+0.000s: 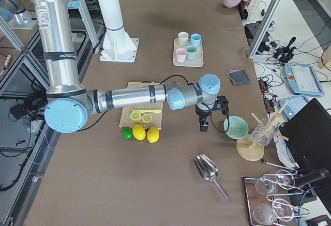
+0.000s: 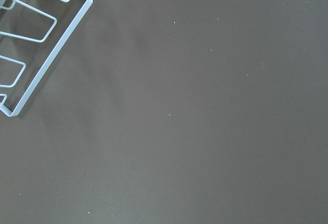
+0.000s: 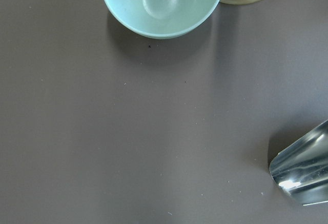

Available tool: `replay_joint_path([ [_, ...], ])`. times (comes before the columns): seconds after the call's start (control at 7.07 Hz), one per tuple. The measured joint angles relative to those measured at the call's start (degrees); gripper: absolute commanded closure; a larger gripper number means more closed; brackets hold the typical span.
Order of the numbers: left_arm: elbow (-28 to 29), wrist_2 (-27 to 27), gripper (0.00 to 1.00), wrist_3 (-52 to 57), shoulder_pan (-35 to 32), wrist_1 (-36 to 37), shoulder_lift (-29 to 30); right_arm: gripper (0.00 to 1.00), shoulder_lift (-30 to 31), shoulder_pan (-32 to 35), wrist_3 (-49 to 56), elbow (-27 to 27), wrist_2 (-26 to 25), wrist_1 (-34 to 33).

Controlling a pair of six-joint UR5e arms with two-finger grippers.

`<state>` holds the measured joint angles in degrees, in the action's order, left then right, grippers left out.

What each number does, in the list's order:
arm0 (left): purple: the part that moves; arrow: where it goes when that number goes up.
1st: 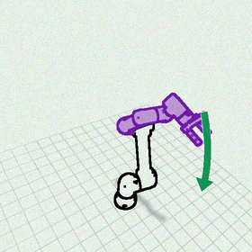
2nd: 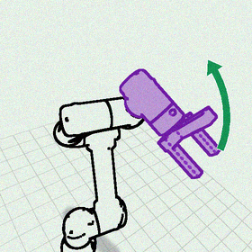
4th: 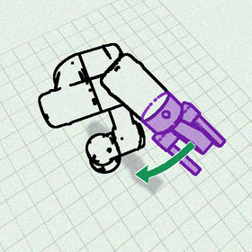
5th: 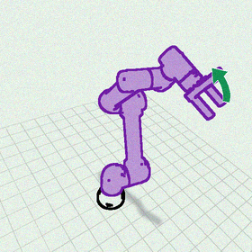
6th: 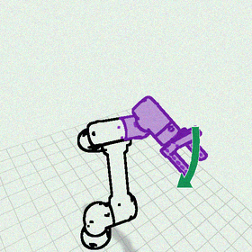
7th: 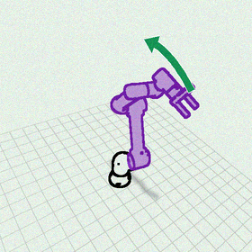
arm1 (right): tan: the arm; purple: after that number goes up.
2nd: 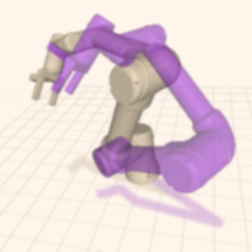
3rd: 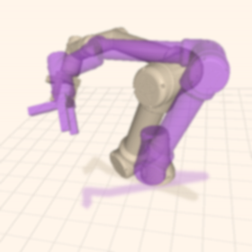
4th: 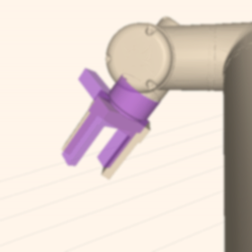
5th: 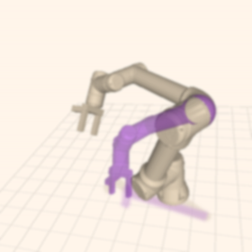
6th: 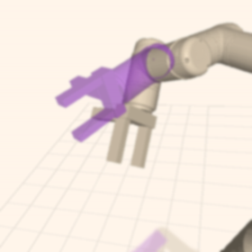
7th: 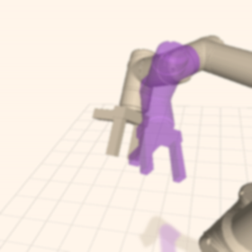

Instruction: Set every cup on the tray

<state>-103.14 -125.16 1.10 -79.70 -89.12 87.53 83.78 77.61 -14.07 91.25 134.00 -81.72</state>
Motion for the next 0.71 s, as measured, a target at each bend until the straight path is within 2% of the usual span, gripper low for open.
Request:
replay_joint_path([
  [0.28,0.49,0.02,0.02,0.05,0.11,-0.36,1.17,0.0,1.12,0.07,0.48,0.55,0.22,0.54],
  [0.71,-1.17,0.33,0.02,0.36,0.12,-0.36,2.02,0.0,3.99,0.09,0.56,4.38,0.64,0.75],
])
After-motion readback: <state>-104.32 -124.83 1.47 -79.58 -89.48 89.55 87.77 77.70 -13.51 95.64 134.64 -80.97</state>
